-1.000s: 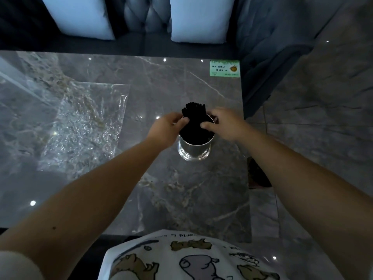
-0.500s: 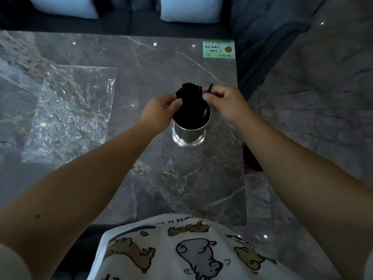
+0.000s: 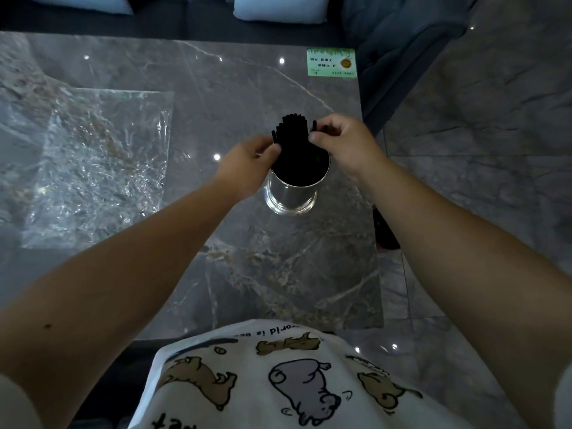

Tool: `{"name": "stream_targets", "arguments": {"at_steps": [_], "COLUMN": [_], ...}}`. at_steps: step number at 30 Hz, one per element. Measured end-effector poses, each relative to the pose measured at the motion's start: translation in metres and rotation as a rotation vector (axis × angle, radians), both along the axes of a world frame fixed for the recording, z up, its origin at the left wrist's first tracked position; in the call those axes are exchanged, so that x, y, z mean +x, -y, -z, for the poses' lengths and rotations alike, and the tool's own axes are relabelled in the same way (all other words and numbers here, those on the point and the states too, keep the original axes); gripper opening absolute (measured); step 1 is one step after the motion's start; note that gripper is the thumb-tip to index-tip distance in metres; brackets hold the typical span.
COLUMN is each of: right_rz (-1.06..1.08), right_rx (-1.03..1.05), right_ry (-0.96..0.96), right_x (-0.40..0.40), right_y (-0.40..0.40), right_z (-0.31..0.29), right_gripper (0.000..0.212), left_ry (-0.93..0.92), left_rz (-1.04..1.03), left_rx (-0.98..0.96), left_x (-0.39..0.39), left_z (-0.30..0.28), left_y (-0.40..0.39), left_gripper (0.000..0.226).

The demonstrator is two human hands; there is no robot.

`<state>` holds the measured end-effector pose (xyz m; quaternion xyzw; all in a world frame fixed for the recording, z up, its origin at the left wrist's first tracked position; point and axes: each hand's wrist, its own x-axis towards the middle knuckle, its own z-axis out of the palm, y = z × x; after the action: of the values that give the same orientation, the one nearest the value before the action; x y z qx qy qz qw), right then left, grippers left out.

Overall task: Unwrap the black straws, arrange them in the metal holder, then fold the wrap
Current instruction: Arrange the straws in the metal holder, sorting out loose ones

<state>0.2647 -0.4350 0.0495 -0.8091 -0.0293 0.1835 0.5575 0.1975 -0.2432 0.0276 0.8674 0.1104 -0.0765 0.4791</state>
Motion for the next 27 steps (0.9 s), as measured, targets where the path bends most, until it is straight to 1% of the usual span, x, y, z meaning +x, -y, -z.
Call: {"name": "stream_targets", "arguments": {"at_steps": [3, 7, 8, 10, 12, 14, 17, 22, 27], "right_rz": [0.035, -0.036, -0.046, -0.03, 0.005, 0.042, 0.073, 0.086, 0.077], "right_rx": [0.03, 0.062, 0.06, 0.035, 0.02, 0.036, 0.074, 0.107, 0.155], "right_ry": [-0.021, -0.076, -0.078, -0.058, -0.035, -0.034, -0.045, -0.056, -0.078], "right_x": [-0.001, -0.002, -0.002, -0.001, -0.001, -0.001, -0.002, -0.005, -0.009], "right_y": [0.001, -0.002, -0.004, -0.008, -0.01, -0.009, -0.007, -0.006, 0.0], "right_z": [0.002, 0.0, 0.0, -0.001, -0.001, -0.001, 0.001, -0.003, -0.006], "right_gripper": [0.017, 0.032, 0.031, 0.022, 0.009, 0.005, 0.012, 0.02, 0.024], "left_ry": [-0.014, -0.009, -0.018, -0.034, -0.024, -0.005, 0.0, 0.006, 0.013], "left_rz": [-0.002, 0.036, 0.047, 0.045, 0.017, -0.011, -0.035, -0.039, -0.036], "left_rx": [-0.053, -0.098, -0.106, -0.122, -0.128, -0.164, -0.211, -0.194, -0.201], "left_x": [-0.003, -0.005, -0.004, -0.004, -0.002, 0.0, 0.004, 0.005, 0.004], "left_z": [0.001, -0.001, -0.001, -0.001, 0.0, -0.002, -0.004, -0.002, 0.0], "left_y": [-0.002, -0.001, 0.0, 0.001, 0.002, 0.002, 0.003, 0.005, 0.005], "left_gripper": [0.026, 0.034, 0.037, 0.041, 0.04, 0.041, 0.04, 0.028, 0.028]}}
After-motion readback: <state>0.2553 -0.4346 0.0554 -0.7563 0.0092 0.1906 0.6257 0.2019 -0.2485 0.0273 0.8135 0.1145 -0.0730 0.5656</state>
